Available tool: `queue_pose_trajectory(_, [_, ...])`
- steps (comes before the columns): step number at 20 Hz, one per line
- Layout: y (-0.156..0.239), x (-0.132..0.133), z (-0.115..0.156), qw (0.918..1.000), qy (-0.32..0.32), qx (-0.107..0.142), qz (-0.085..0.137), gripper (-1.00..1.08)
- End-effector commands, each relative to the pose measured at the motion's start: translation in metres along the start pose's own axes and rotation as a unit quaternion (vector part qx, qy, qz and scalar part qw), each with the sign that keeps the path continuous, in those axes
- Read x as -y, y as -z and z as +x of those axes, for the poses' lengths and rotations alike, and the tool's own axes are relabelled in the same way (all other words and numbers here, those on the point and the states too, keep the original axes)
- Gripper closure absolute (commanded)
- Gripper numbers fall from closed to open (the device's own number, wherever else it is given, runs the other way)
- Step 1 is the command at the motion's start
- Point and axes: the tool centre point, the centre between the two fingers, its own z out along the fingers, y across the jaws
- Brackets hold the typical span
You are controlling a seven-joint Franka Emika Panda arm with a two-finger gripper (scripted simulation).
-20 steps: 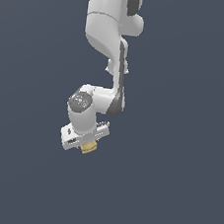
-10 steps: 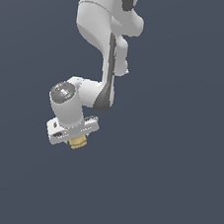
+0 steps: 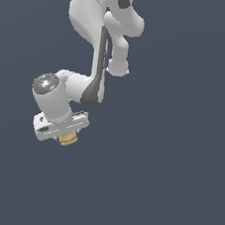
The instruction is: Pick up the object and move it to a goal position.
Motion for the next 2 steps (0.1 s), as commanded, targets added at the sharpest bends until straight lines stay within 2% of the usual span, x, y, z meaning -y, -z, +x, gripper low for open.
queue_pose_trajectory(1, [-0.0010,0.0017,0.0021,1.0000,0.001,0.000,0.001,1.08])
queue_pose_trajectory(2, [-0.0013,0.0020,0.0024,1.0000,0.001,0.000,0.001,1.08])
